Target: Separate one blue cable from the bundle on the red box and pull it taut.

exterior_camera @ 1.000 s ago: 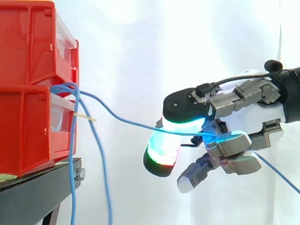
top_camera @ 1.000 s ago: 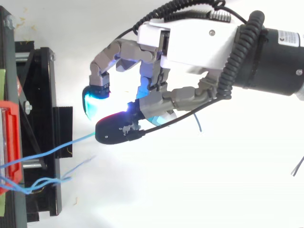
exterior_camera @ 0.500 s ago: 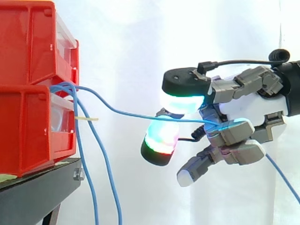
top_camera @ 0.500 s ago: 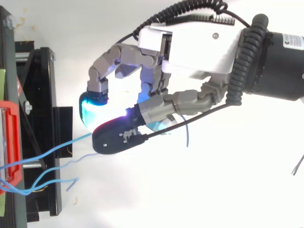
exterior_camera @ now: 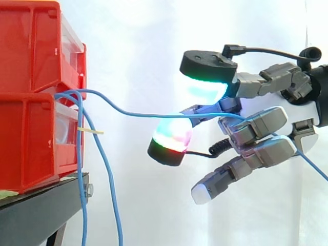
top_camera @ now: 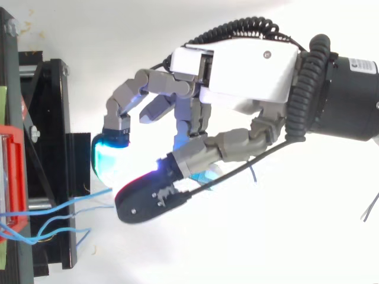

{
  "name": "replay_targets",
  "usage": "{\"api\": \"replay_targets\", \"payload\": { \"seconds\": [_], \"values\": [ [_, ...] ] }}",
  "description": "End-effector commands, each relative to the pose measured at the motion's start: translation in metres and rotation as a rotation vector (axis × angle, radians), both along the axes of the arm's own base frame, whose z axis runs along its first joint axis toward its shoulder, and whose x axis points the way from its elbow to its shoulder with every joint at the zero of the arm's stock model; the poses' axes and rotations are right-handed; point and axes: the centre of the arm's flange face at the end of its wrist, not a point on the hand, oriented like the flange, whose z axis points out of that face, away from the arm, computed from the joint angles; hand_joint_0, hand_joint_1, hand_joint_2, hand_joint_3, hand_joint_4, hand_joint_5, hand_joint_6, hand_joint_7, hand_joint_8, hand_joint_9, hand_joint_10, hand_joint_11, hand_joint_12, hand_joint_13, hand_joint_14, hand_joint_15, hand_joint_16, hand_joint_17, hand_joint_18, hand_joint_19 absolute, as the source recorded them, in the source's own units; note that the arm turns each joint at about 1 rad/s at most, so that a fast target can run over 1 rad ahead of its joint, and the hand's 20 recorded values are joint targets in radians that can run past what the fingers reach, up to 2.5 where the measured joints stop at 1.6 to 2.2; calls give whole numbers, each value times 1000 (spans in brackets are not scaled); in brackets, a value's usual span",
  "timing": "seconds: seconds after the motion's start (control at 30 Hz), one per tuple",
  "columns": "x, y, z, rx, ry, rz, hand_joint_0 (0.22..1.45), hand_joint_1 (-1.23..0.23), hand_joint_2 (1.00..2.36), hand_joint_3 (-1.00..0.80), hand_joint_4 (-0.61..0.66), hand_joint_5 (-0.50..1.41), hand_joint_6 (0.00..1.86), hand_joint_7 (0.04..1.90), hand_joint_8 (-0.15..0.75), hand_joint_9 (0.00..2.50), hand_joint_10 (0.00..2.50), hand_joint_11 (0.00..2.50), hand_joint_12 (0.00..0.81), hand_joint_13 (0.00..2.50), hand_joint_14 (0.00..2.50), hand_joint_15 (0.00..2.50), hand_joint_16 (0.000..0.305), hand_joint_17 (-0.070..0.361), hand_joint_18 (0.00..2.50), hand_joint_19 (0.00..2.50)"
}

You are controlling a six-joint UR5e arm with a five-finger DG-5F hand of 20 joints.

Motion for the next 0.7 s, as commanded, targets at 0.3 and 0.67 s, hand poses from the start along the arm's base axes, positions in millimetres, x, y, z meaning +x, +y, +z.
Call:
{"api": "replay_targets", "payload": {
  "seconds": [0.3, 0.67],
  "values": [
    [3, 14, 1, 65, -26, 0, 546, -841, 1000, -500, 70, -114, 926, 774, 218, 1597, 17, 1484, 339, 1577, 24, 929, 36, 81, 395, 412],
    [-4, 23, -23, 102, -3, 6, 487, -718, 1000, -500, 78, -98, 918, 801, 240, 1674, 16, 1488, 367, 1617, 23, 912, 39, 87, 414, 395]
  ]
}}
